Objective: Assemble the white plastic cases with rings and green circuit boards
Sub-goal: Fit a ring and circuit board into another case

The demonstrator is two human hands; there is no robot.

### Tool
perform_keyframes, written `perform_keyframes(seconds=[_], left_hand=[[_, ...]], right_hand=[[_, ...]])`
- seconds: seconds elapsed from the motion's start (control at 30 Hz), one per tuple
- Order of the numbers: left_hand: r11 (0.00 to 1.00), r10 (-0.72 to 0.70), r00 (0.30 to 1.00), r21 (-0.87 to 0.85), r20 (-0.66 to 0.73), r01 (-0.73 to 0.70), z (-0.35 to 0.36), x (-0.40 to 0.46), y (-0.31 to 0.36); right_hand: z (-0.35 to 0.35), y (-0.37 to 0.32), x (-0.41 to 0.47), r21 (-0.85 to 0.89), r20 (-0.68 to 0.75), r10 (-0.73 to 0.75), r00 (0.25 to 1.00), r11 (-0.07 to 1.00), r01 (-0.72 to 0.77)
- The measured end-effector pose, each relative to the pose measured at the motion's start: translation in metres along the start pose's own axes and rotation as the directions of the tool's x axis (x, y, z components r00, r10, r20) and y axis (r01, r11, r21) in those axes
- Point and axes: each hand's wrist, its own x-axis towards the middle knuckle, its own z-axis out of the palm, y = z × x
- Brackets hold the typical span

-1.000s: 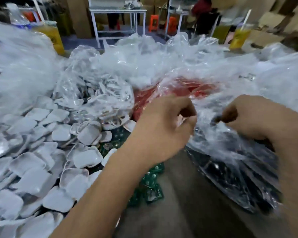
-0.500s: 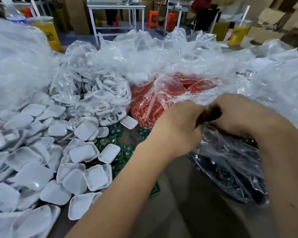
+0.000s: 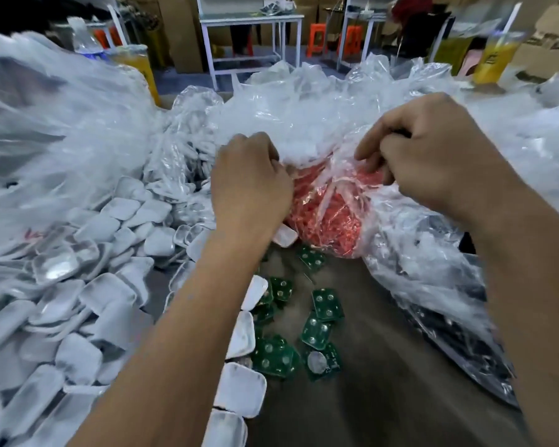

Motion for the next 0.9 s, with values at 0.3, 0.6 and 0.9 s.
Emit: perform_keyframes(seconds=[0.3,0.6,0.9], left_hand=[[0.968,-0.163,0.969,0.219,0.184,0.122,-0.014,0.022,-0.073],[0.954,-0.286,0.949,-0.130,-0.133,0.270,-0.038,0.011,-0.075],[0.517,-0.402,0.819,-0.637,0.409,0.572,-0.031,-0.050,-0.060]], right_hand=[[0.112,-0.023,0.019,-0.241,0.398,-0.032,0.917,0.961,0.138],[0.130,0.000,0.003,-0.072,0.223,-0.132,0.966,0.986,0.151],[0.134,0.011,-0.025,0.151,0.230,-0.202,0.952,0.974,0.170]])
